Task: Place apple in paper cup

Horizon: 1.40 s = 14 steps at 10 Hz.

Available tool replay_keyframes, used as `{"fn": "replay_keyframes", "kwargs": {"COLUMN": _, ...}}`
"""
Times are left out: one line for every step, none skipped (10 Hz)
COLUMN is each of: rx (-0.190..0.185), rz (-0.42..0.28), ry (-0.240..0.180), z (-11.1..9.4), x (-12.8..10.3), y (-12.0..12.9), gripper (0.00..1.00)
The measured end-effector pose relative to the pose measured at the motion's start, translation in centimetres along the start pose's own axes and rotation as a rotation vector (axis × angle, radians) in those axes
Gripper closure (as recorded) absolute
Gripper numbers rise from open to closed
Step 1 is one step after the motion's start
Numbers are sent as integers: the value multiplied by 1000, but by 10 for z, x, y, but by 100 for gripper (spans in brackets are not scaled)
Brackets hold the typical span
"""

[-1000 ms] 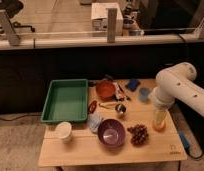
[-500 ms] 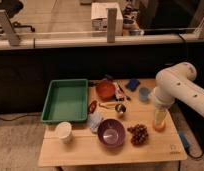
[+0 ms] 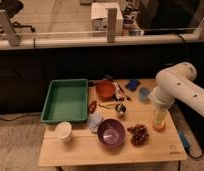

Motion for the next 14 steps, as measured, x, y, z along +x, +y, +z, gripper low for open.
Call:
{"fn": "replay_keyframes", "kwargs": {"rx": 4, "rz": -16, "ry": -6, "z": 2, "x": -4, "y": -7, "gripper": 20}}
{"fn": "replay_keyframes", "kwargs": {"rx": 12, "rz": -43, "ry": -17, "z": 8, "x": -13, "y": -26, "gripper": 20}}
{"fn": "replay_keyframes", "kwargs": {"rx": 13, "rz": -52, "ry": -19, "z": 10, "x": -16, "y": -33, "gripper": 20}}
{"fn": "replay_keyframes", "kwargs": {"rx": 15, "rz": -60, "ry": -21, "z": 11, "x": -18, "y": -39, "gripper": 20}}
{"fn": "replay_keyframes", "kwargs": {"rx": 13, "rz": -66, "ry": -23, "z": 12, "x": -18, "y": -39, "gripper": 20}}
{"fn": "replay_keyframes", "kwargs": {"rx": 16, "rz": -69, "ry": -29, "z": 13, "x": -18, "y": -41, "gripper": 20}}
{"fn": "replay_keyframes", "kwargs": {"rx": 21, "rz": -73, "ry": -33, "z": 14, "x": -21, "y": -46, "gripper": 20}}
{"fn": "replay_keyframes", "kwargs": {"rx": 26, "rz": -79, "ry": -39, "z": 20, "x": -26, "y": -60, "gripper": 20}}
{"fn": "replay_keyframes", "kwargs": {"rx": 28, "rz": -79, "ry": -45, "z": 25, "x": -28, "y": -70, "gripper": 20}}
{"fn": "replay_keyframes", "kwargs": {"rx": 27, "rz": -85, "ry": -46, "z": 28, "x": -32, "y": -78, "gripper": 20}}
{"fn": "replay_keyframes", "kwargs": {"rx": 28, "rz": -88, "ry": -50, "z": 31, "x": -33, "y": -79, "gripper": 20}}
{"fn": "replay_keyframes", "kwargs": {"rx": 32, "rz": -87, "ry": -54, "z": 32, "x": -34, "y": -80, "gripper": 20}}
{"fn": "replay_keyframes", "kwargs": {"rx": 36, "rz": -87, "ry": -57, "z": 35, "x": -35, "y": -85, "gripper": 20}}
{"fn": "replay_keyframes", "kwargs": {"rx": 40, "rz": -88, "ry": -67, "z": 40, "x": -41, "y": -94, "gripper": 20}}
